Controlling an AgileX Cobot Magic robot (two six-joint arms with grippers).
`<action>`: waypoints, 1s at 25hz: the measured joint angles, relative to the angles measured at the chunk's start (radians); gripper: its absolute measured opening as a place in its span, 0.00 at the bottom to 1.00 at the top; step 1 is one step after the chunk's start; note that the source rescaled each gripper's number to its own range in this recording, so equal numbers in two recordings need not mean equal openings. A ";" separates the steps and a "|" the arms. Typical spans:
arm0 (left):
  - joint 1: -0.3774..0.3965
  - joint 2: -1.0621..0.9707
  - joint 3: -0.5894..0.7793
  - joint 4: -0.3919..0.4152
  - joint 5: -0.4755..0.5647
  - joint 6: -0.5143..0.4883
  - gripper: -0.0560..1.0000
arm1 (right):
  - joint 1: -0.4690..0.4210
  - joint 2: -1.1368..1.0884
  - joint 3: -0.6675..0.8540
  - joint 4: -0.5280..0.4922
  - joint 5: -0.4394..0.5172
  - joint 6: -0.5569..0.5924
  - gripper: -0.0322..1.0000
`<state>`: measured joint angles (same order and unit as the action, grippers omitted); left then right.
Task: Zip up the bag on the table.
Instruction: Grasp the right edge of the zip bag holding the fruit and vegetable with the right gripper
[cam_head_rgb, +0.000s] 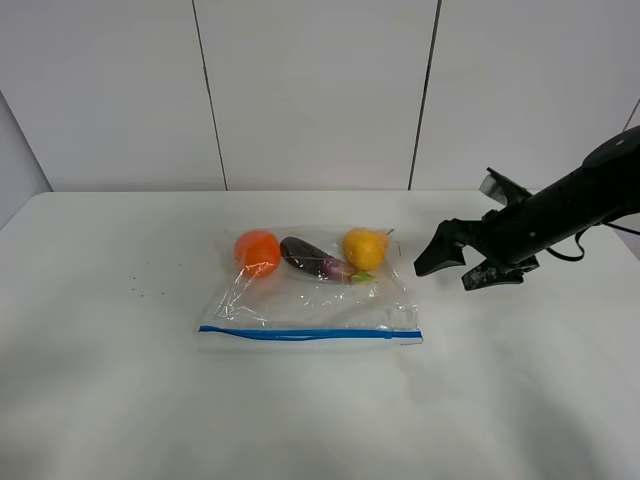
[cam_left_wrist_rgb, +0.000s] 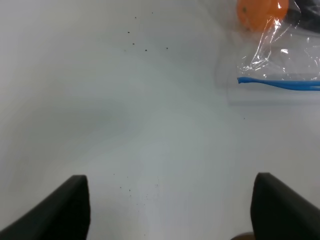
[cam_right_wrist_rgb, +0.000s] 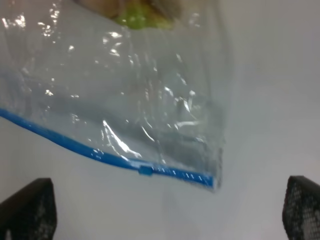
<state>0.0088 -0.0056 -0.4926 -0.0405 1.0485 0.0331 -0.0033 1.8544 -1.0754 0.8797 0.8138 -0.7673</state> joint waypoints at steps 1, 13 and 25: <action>0.000 0.000 0.000 0.000 0.000 0.000 0.97 | 0.000 0.027 0.000 0.038 -0.004 -0.035 1.00; 0.000 0.000 0.000 0.000 0.000 0.000 0.97 | 0.000 0.219 0.000 0.357 0.062 -0.442 1.00; 0.000 0.000 0.000 0.000 0.000 0.000 0.97 | 0.002 0.294 -0.001 0.403 0.113 -0.533 1.00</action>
<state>0.0088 -0.0056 -0.4926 -0.0405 1.0485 0.0331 -0.0011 2.1482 -1.0766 1.2826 0.9271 -1.2999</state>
